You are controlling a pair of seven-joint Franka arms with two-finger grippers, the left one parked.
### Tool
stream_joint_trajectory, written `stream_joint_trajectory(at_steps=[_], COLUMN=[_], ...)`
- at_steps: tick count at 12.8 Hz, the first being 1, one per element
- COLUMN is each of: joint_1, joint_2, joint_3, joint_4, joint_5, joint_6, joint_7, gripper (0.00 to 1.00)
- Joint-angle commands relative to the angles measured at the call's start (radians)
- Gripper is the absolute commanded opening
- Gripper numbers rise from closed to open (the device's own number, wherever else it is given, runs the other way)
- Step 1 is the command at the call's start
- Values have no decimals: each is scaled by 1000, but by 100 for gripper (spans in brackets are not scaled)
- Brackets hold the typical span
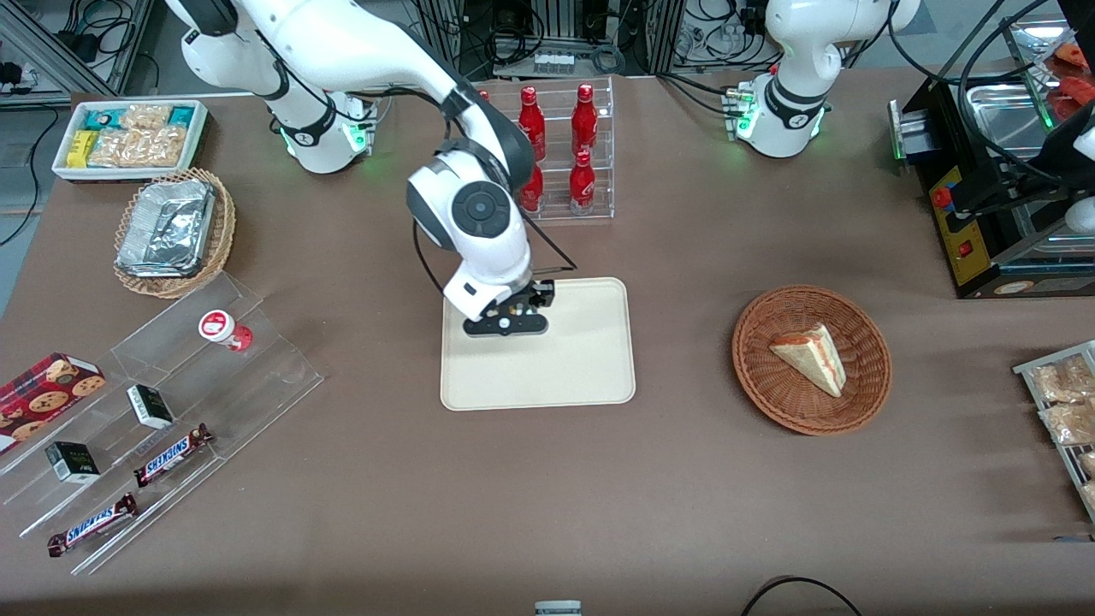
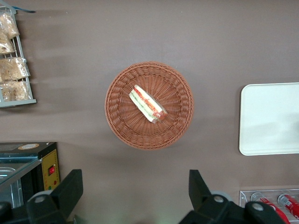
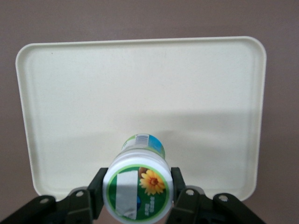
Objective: Place green gum on tray
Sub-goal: 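Lower the gum tub onto the tray and open the right gripper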
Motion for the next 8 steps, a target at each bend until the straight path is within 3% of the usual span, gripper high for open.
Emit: stream_joint_trajectory(at_steps=[1, 8], joint_1=[31, 45], joint_2=[62, 74], joint_3=[-3, -5], joint_4=[29, -40], joint_5=[4, 0], joint_6=[45, 145], joint_7=[24, 24], gripper=[0, 0])
